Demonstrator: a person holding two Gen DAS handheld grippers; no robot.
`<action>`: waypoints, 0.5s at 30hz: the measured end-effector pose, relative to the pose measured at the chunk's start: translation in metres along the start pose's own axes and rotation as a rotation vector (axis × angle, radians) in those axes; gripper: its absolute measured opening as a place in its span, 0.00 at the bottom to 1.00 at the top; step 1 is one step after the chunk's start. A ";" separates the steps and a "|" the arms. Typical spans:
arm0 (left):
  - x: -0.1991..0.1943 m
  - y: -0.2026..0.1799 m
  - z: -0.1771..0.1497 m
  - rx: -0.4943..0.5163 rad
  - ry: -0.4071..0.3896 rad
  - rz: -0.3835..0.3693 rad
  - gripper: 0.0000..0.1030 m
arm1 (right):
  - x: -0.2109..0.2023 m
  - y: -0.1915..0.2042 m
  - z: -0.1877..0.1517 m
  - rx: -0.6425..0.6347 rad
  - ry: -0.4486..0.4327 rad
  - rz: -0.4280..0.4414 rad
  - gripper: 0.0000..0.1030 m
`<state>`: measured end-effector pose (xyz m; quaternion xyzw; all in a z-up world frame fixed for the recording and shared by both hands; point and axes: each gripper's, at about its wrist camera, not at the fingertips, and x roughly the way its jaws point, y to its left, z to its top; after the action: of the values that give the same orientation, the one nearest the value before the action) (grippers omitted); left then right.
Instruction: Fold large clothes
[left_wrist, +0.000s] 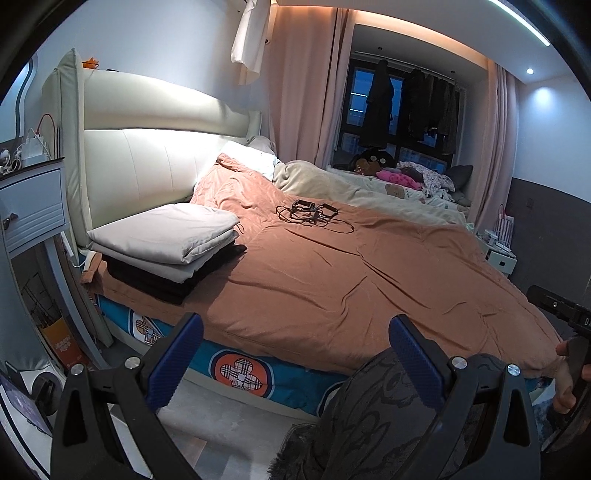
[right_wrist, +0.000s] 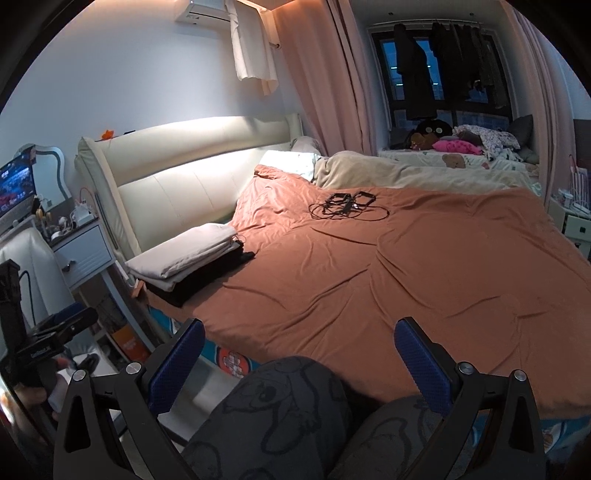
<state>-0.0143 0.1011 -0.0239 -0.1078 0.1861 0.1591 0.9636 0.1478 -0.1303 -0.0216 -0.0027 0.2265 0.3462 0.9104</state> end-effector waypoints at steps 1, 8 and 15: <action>-0.002 -0.001 0.000 0.000 -0.003 -0.002 1.00 | -0.002 0.000 -0.001 0.000 -0.002 0.000 1.00; -0.018 -0.010 0.000 0.024 -0.024 0.001 1.00 | -0.008 0.005 -0.003 -0.001 -0.005 -0.016 1.00; -0.026 -0.013 0.001 0.014 -0.040 -0.006 1.00 | -0.015 0.005 -0.008 0.005 -0.002 -0.024 1.00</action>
<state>-0.0322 0.0825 -0.0106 -0.0982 0.1674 0.1570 0.9683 0.1316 -0.1376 -0.0215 -0.0027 0.2262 0.3349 0.9147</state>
